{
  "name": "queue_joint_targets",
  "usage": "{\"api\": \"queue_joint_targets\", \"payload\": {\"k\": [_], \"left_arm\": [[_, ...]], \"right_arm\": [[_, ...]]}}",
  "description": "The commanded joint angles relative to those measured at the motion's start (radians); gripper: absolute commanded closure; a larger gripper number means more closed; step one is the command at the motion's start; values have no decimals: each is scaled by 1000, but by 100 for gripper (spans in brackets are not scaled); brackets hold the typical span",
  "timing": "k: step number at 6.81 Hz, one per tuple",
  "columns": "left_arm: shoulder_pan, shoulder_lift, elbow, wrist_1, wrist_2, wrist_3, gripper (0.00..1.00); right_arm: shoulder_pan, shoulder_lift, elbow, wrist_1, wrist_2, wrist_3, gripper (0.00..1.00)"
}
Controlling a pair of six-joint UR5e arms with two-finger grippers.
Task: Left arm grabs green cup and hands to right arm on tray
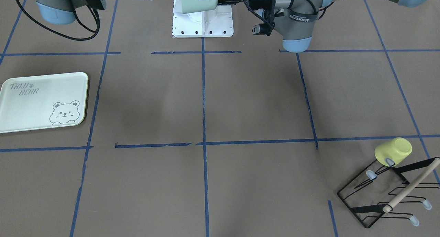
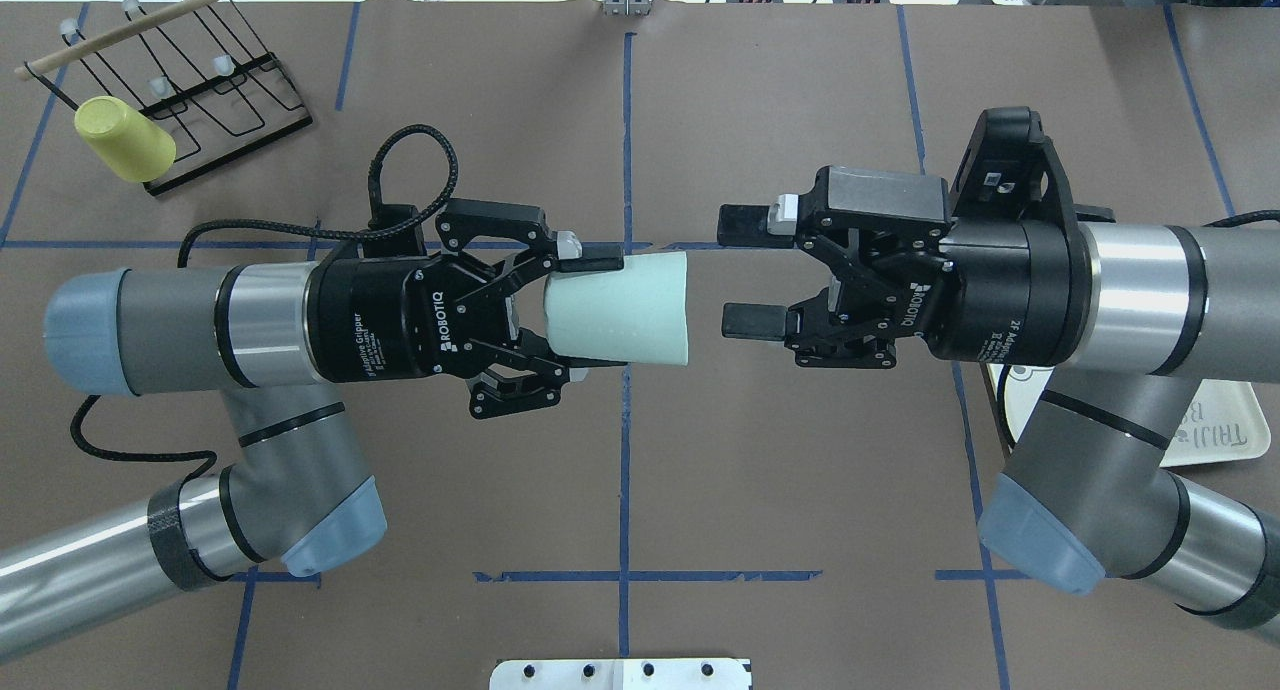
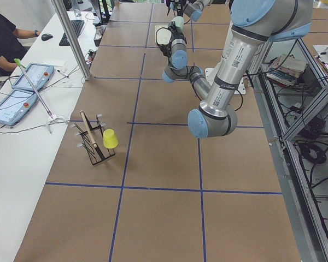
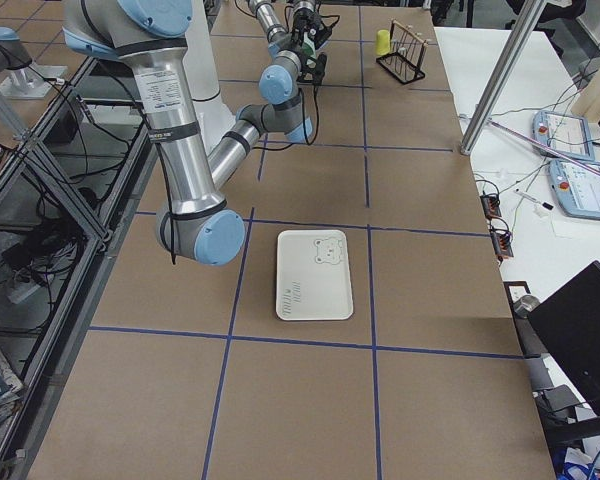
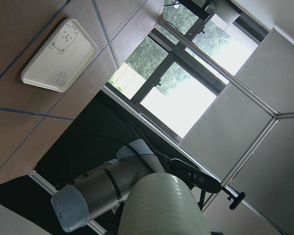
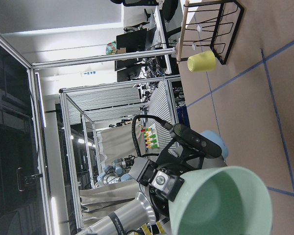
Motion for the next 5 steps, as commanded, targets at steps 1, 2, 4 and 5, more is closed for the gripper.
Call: {"api": "queue_joint_targets", "payload": {"k": [1,2,4,5], "left_arm": [[10,-4,0,0,1,-1,98],[10,-7,0,0,1,-1,97],[27,-9,0,0,29,1,96],[33,-10,-2,0,30,1,96]], "right_arm": [[-1,15,-11,-2,-5,-1,0],[-1,15,-16,-2,-5,-3,0],[-8,17,-16,-4,-5,-1,0],[-13,29,-17,-4,-5,0,1]]}}
